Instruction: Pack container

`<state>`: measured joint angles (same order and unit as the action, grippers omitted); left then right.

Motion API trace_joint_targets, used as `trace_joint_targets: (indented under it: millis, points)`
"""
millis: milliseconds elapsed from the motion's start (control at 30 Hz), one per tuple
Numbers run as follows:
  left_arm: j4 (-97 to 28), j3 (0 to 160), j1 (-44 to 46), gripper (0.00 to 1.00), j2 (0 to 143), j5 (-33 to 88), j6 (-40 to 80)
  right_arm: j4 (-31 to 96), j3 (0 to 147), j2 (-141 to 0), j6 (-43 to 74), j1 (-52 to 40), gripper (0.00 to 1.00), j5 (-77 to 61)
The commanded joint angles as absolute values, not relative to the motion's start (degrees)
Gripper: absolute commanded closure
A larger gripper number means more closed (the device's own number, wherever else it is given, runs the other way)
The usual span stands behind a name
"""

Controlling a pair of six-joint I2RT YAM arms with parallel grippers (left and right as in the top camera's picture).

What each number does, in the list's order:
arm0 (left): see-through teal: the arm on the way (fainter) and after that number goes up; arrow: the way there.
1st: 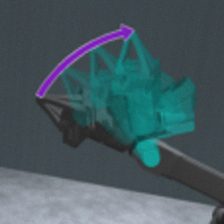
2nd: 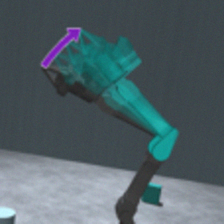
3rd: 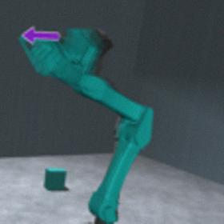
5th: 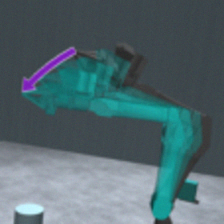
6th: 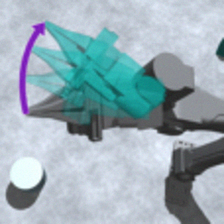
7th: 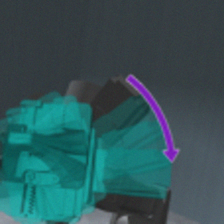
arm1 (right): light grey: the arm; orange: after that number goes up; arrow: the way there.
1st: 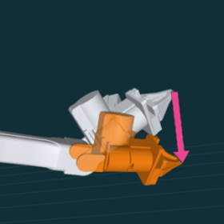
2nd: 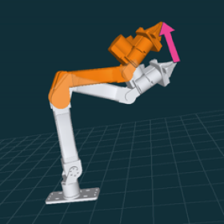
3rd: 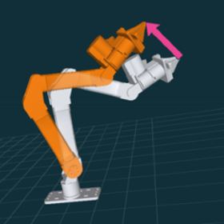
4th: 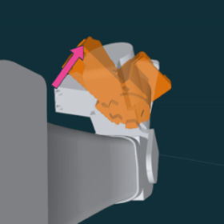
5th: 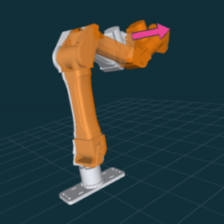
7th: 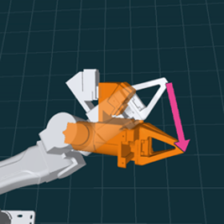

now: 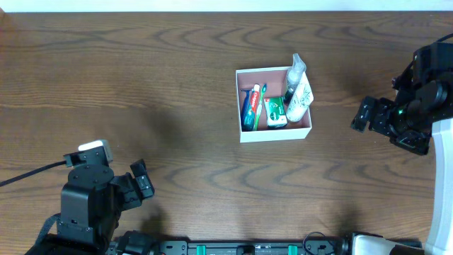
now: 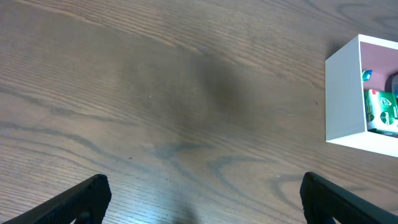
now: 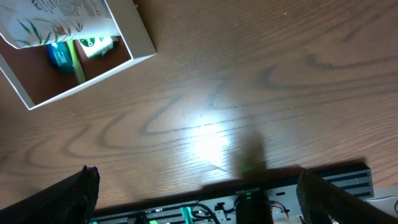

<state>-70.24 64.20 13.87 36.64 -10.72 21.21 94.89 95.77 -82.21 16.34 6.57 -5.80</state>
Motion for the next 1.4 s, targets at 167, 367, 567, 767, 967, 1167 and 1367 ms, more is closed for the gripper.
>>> trace_joint_targets:
  millis: [167, 367, 567, 767, 967, 1167, 1367]
  points:
    - [-70.28, 64.16, 13.52, 0.02, 36.64, -11.16, 21.74, 92.25, 95.44, -81.62, 14.26, 6.17, 0.01, -5.52]
    - [-70.28, 64.16, 13.52, 0.02, 36.64, -11.16, 21.74, 89.34, 95.44, -81.62, 9.74, 4.75, 0.01, -7.55]
    - [-70.28, 64.16, 13.52, 0.02, 36.64, -11.16, 21.74, 84.73, 92.51, -79.26, 8.86, 4.6, 0.01, -7.57]
    - [-70.28, 64.16, 13.52, 0.02, 36.64, -11.18, 21.74, 71.24, 77.76, -66.41, 8.91, 4.43, 0.01, -7.6]
    - [-70.28, 64.16, 13.52, 0.02, 36.64, -11.16, 21.74, 51.16, 56.4, -49.52, 8.34, 4.43, 0.01, -9.43]
    - [-70.28, 64.16, 13.52, 0.02, 36.64, -11.16, 21.74, 33.98, 36.42, -33.15, 5.48, 4.43, 0.01, -11.51]
    - [-70.28, 64.16, 13.52, 0.02, 36.64, -11.16, 21.74, 24.05, 22.76, -22.59, 5.48, 4.43, 0.01, -14.48]
